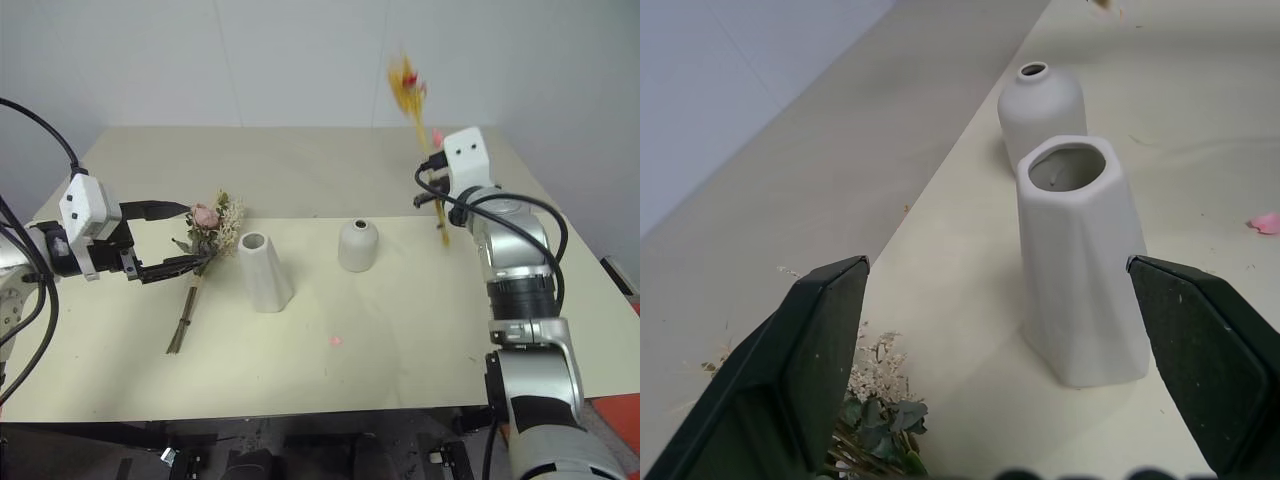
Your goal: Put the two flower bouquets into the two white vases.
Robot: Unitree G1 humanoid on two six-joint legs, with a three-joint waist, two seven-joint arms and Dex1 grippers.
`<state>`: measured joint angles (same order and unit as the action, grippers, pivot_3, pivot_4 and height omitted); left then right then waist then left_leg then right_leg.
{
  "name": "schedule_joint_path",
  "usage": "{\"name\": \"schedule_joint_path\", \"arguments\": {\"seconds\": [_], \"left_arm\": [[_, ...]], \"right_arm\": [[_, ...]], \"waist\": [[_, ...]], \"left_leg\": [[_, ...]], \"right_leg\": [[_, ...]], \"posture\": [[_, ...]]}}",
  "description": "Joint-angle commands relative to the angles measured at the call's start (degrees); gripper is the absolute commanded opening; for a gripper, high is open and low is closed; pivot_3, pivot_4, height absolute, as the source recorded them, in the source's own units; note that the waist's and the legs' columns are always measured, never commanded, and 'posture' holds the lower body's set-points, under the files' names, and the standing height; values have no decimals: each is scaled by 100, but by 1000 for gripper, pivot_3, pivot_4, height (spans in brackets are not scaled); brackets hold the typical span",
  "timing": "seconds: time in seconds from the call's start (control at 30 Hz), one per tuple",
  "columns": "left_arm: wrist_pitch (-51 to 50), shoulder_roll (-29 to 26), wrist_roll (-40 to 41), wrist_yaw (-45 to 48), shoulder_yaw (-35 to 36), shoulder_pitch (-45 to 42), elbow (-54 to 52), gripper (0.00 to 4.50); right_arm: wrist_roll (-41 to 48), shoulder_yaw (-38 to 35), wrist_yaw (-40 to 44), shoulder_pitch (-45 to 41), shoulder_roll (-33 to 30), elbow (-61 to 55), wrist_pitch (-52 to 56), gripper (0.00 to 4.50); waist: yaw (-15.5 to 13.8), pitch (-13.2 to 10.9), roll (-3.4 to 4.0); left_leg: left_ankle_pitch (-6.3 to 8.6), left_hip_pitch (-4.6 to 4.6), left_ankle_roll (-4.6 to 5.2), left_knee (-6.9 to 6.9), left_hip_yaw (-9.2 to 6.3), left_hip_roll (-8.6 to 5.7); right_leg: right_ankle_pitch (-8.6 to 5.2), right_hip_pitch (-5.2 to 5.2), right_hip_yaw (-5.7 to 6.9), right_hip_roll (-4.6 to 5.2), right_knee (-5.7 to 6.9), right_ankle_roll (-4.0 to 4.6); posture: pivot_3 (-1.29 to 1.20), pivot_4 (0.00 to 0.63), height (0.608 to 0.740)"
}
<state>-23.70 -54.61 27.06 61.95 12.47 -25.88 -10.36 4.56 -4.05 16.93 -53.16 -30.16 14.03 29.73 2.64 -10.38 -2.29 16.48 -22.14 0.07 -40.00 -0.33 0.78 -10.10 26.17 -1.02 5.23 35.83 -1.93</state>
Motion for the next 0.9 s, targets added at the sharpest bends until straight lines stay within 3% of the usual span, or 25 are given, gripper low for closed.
{"name": "schedule_joint_path", "arguments": {"seconds": [0.03, 0.17, 0.4, 0.57, 0.9], "left_arm": [[180, -62, -47, 18, 25, -163, -20, 4500], [180, -87, -38, 23, 42, -166, -2, 4500], [168, -135, -4, 21, 122, -46, -82, 4500], [192, -147, 0, 43, 114, -111, -39, 4500], [200, -128, 13, 68, 108, -179, 8, 4500]], "right_arm": [[477, -651, -165, -73, 353, -674, -951, 30], [1620, -1222, 89, -4, 990, -1345, -968, 30], [2286, -1022, -27, 508, 1608, -2197, -587, 30], [2138, -731, 85, 867, 1875, -2033, -916, 30], [1944, -786, 225, 657, 1908, -973, -1762, 30]], "waist": [[6, 0, 0], [5, 0, 0], [-20, 2, 3], [-9, 1, 4], [6, 1, 5]], "left_leg": [[0, 1, 0, 1, 0, 1], [0, 2, 0, 4, -1, 5], [0, 5, 0, 2, -3, 4], [0, 9, 0, 3, -1, 3], [0, 10, 0, 4, -1, 4]], "right_leg": [[0, 0, -1, -2, 0, 0], [1, 1, -1, -4, 0, 1], [0, -3, 1, -4, 3, 1], [0, -3, -1, -4, 5, 2], [0, -3, -1, -5, 5, 2]], "posture": [[0, 150, 740], [0, 150, 740], [0, 150, 740], [0, 150, 740], [0, 150, 740]]}}
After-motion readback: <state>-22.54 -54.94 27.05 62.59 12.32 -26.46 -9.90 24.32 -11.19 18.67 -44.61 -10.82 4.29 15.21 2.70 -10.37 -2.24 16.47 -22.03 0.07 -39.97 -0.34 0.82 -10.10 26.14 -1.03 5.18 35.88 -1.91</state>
